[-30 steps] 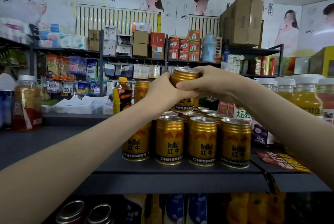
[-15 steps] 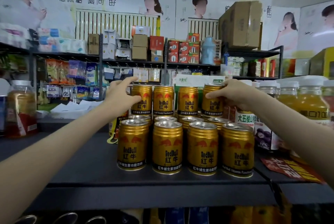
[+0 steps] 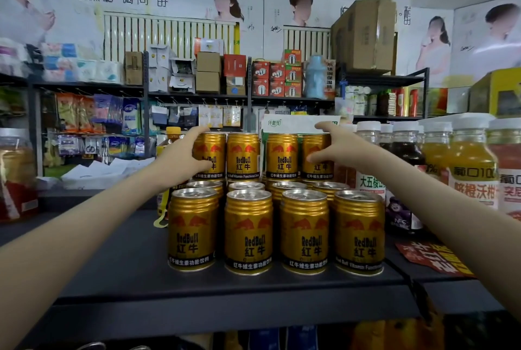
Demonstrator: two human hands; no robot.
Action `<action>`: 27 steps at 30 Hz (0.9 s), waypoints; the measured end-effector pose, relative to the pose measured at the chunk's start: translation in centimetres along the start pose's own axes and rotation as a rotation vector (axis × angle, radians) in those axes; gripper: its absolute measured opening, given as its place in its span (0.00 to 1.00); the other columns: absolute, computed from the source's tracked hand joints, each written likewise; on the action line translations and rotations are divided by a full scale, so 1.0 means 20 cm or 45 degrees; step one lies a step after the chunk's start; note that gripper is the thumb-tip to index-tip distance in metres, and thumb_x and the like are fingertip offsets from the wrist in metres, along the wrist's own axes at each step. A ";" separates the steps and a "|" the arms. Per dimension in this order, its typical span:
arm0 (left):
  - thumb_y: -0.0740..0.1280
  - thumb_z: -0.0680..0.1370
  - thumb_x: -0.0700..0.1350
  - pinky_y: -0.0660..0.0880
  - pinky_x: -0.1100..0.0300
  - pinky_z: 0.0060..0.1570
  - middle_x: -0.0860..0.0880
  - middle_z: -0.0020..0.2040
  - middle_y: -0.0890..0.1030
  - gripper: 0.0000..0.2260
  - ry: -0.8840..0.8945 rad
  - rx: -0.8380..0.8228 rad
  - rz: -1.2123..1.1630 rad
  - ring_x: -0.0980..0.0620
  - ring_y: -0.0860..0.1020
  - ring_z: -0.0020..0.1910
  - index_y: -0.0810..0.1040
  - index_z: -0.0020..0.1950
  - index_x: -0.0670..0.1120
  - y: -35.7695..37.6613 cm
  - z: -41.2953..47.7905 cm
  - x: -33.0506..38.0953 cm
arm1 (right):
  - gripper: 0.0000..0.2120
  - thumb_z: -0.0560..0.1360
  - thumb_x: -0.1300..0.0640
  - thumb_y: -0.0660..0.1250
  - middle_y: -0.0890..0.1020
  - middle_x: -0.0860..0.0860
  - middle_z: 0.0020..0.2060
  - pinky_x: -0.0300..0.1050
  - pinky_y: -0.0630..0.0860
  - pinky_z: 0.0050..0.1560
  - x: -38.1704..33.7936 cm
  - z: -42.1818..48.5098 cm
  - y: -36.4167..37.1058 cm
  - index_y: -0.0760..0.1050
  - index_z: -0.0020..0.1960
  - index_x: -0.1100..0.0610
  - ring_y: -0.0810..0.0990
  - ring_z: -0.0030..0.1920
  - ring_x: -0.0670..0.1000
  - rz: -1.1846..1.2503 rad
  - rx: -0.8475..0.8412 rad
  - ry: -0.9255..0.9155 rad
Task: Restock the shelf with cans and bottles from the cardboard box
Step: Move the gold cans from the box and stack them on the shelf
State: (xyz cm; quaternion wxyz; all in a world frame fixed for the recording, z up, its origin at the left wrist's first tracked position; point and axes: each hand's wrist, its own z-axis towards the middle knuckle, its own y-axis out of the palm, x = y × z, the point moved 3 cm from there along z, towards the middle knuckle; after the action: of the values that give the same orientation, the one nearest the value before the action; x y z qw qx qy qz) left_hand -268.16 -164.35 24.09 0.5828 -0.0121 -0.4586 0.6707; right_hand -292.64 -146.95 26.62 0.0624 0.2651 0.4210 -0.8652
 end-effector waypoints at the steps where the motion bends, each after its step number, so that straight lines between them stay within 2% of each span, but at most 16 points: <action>1: 0.70 0.76 0.42 0.78 0.46 0.48 0.45 0.52 0.78 0.32 0.009 0.007 0.002 0.38 0.79 0.49 0.58 0.75 0.54 0.00 0.00 0.00 | 0.40 0.69 0.55 0.75 0.67 0.54 0.68 0.49 0.73 0.61 0.00 0.00 0.01 0.58 0.75 0.56 0.71 0.63 0.54 -0.139 0.007 -0.074; 5: 0.70 0.76 0.42 0.78 0.48 0.45 0.44 0.52 0.79 0.31 0.024 0.036 0.020 0.40 0.80 0.48 0.59 0.75 0.53 0.00 0.01 0.00 | 0.41 0.69 0.52 0.76 0.63 0.54 0.72 0.49 0.63 0.69 0.00 0.00 0.04 0.57 0.75 0.57 0.62 0.71 0.53 -0.432 0.047 -0.247; 8: 0.70 0.76 0.43 0.75 0.60 0.39 0.49 0.53 0.76 0.31 0.045 0.038 0.087 0.51 0.77 0.40 0.59 0.75 0.54 0.00 0.01 0.00 | 0.39 0.70 0.54 0.74 0.62 0.54 0.73 0.51 0.56 0.72 -0.02 -0.01 0.04 0.58 0.75 0.55 0.58 0.73 0.54 -0.558 0.067 -0.359; 9: 0.70 0.76 0.44 0.74 0.62 0.40 0.49 0.56 0.74 0.32 0.062 0.043 0.131 0.54 0.75 0.41 0.58 0.76 0.55 0.00 0.00 0.00 | 0.39 0.71 0.55 0.74 0.63 0.53 0.73 0.51 0.56 0.72 -0.02 -0.01 0.05 0.58 0.75 0.55 0.58 0.73 0.54 -0.552 0.054 -0.382; 10: 0.69 0.77 0.45 0.74 0.59 0.47 0.48 0.62 0.72 0.32 0.086 0.057 0.196 0.52 0.76 0.48 0.57 0.76 0.56 -0.01 0.00 0.00 | 0.38 0.71 0.56 0.74 0.64 0.53 0.72 0.52 0.57 0.72 -0.02 -0.01 0.05 0.58 0.75 0.54 0.58 0.73 0.54 -0.537 0.043 -0.390; 11: 0.69 0.77 0.46 0.73 0.53 0.57 0.46 0.70 0.68 0.33 0.112 0.082 0.274 0.47 0.74 0.60 0.56 0.77 0.57 -0.02 0.00 0.00 | 0.38 0.71 0.56 0.74 0.64 0.53 0.72 0.53 0.57 0.72 -0.02 0.00 0.05 0.58 0.75 0.54 0.57 0.73 0.54 -0.527 0.034 -0.389; 12: 0.69 0.77 0.46 0.67 0.48 0.65 0.46 0.75 0.61 0.33 0.135 0.095 0.347 0.43 0.66 0.70 0.56 0.77 0.59 -0.02 0.00 0.00 | 0.38 0.71 0.56 0.74 0.64 0.53 0.72 0.53 0.58 0.73 -0.01 0.00 0.06 0.58 0.75 0.54 0.57 0.73 0.54 -0.525 0.026 -0.391; 13: 0.69 0.77 0.47 0.62 0.46 0.69 0.46 0.78 0.56 0.33 0.161 0.086 0.393 0.43 0.59 0.74 0.56 0.76 0.59 -0.02 0.00 0.01 | 0.38 0.71 0.56 0.74 0.64 0.53 0.72 0.54 0.58 0.73 -0.01 -0.01 0.06 0.58 0.75 0.54 0.57 0.73 0.54 -0.529 0.020 -0.397; 15: 0.69 0.77 0.47 0.60 0.46 0.70 0.48 0.79 0.50 0.34 0.165 -0.019 0.407 0.44 0.54 0.76 0.54 0.76 0.61 -0.01 0.00 0.03 | 0.38 0.71 0.56 0.73 0.63 0.53 0.72 0.53 0.58 0.73 -0.01 -0.01 0.05 0.57 0.75 0.55 0.57 0.73 0.54 -0.508 0.027 -0.405; 18: 0.68 0.77 0.50 0.58 0.46 0.71 0.50 0.79 0.42 0.34 0.036 -0.188 0.323 0.43 0.51 0.77 0.51 0.76 0.64 -0.02 -0.02 0.05 | 0.35 0.73 0.56 0.71 0.63 0.52 0.73 0.50 0.58 0.73 -0.08 -0.02 0.01 0.59 0.75 0.55 0.59 0.73 0.53 -0.338 0.161 -0.428; 20: 0.67 0.78 0.51 0.57 0.47 0.71 0.49 0.79 0.43 0.32 0.005 -0.148 0.306 0.43 0.51 0.77 0.53 0.76 0.64 -0.05 -0.03 0.10 | 0.32 0.74 0.57 0.70 0.65 0.52 0.72 0.47 0.58 0.71 -0.17 -0.04 -0.03 0.60 0.74 0.56 0.61 0.72 0.52 -0.253 0.238 -0.480; 25: 0.66 0.79 0.48 0.63 0.50 0.68 0.49 0.75 0.63 0.27 0.079 0.219 0.260 0.48 0.63 0.72 0.61 0.76 0.54 -0.13 -0.19 0.19 | 0.31 0.75 0.56 0.68 0.66 0.51 0.72 0.48 0.60 0.70 -0.47 -0.14 0.02 0.60 0.74 0.54 0.62 0.72 0.52 -0.292 0.167 -0.705; 27: 0.65 0.79 0.47 0.67 0.51 0.67 0.50 0.73 0.66 0.26 0.091 0.306 0.247 0.49 0.65 0.71 0.62 0.75 0.54 -0.17 -0.29 0.21 | 0.30 0.75 0.56 0.68 0.66 0.51 0.72 0.46 0.61 0.69 -0.60 -0.22 0.06 0.60 0.74 0.54 0.63 0.72 0.51 -0.213 0.145 -0.759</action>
State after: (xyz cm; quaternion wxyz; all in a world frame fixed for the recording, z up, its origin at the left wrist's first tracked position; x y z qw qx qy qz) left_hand -263.72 -157.78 24.97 0.5284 -0.0104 -0.3504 0.7732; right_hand -280.29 -145.75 29.81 0.0967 -0.0326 0.3552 -0.9292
